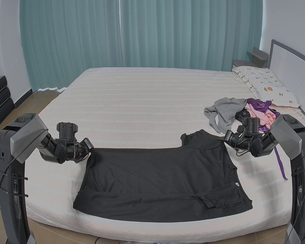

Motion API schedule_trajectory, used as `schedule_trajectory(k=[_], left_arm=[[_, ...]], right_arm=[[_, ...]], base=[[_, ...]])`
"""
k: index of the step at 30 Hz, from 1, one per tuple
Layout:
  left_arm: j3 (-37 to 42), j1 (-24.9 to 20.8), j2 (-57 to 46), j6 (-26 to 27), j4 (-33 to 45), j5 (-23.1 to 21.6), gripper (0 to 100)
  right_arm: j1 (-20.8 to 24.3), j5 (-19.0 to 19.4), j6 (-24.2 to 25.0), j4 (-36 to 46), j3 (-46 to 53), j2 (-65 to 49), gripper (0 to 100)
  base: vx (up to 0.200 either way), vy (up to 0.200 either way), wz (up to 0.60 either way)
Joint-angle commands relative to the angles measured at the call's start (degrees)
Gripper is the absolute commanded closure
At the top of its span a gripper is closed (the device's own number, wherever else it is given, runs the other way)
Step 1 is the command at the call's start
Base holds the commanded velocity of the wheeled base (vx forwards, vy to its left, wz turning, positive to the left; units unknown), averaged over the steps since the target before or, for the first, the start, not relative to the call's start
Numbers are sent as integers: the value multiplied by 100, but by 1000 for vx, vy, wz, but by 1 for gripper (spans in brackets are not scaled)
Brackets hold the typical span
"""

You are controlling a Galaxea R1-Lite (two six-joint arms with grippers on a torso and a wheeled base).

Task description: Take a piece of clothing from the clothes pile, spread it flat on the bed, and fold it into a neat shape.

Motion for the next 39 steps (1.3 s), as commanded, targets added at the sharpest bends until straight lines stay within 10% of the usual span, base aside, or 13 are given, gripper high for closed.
schedule_trajectory(k=[1,39], left_arm=[[86,34,-192,-12,-80,12,100],[561,130,-456,-266,-853,-49,100]], right_arm=[[-41,3,322,-605,447,-406,100],[-217,3,603,-1431,1528,-836,100]], base=[[0,0,0],[0,0,0]])
